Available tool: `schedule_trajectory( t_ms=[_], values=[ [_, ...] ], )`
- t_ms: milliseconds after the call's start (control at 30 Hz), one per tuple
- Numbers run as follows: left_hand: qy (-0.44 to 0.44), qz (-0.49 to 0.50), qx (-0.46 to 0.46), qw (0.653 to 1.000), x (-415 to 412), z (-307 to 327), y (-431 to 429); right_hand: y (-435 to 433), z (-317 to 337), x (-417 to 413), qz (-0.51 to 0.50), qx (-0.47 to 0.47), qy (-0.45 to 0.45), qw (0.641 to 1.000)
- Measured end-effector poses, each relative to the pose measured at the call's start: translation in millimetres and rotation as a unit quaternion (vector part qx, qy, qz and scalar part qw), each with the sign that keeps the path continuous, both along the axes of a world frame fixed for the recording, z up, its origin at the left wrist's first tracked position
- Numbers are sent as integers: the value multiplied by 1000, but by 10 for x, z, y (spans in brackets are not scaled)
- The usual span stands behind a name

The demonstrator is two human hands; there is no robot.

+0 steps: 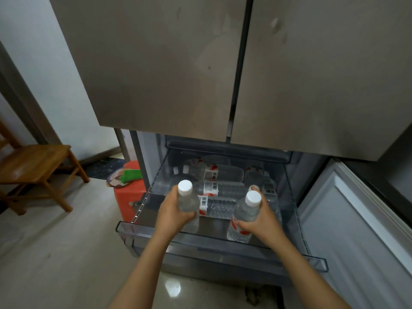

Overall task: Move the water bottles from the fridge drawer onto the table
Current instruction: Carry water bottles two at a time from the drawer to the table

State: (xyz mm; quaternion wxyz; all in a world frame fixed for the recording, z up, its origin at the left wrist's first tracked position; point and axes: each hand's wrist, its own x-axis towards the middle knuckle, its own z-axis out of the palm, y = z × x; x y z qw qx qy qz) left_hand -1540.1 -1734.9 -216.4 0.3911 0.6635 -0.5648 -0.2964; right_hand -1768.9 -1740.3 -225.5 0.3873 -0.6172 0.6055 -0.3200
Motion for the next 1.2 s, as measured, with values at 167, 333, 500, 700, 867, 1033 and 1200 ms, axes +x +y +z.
schedule_trajectory(
  t_ms=[167, 333, 500, 700, 867, 1033, 1200],
  values=[
    [60, 43, -26, 997, 16, 72, 102, 28, 77, 1, -26, -2, 7, 1000],
    [152, 79, -84, 982, 105, 435, 234, 33, 425, 131, 11, -42, 34, 998],
    [133, 123, -193, 964, 415, 1113, 477, 3, 1292, 395, 101, -136, 7, 985],
    [135, 242, -280, 919, 935, 1610, 1061, 81, 1983, 908, 242, -185, -133, 943],
    [111, 362, -271, 885, 1344, 1491, 1671, 113, 2023, 1524, 362, -137, -162, 908],
    [82, 424, -195, 880, 1504, 1189, 2166, 207, 1666, 2114, 479, -54, -112, 869],
    [56, 474, -124, 870, 1587, 750, 2519, 302, 1148, 2643, 544, -15, -17, 839]
  ],
)
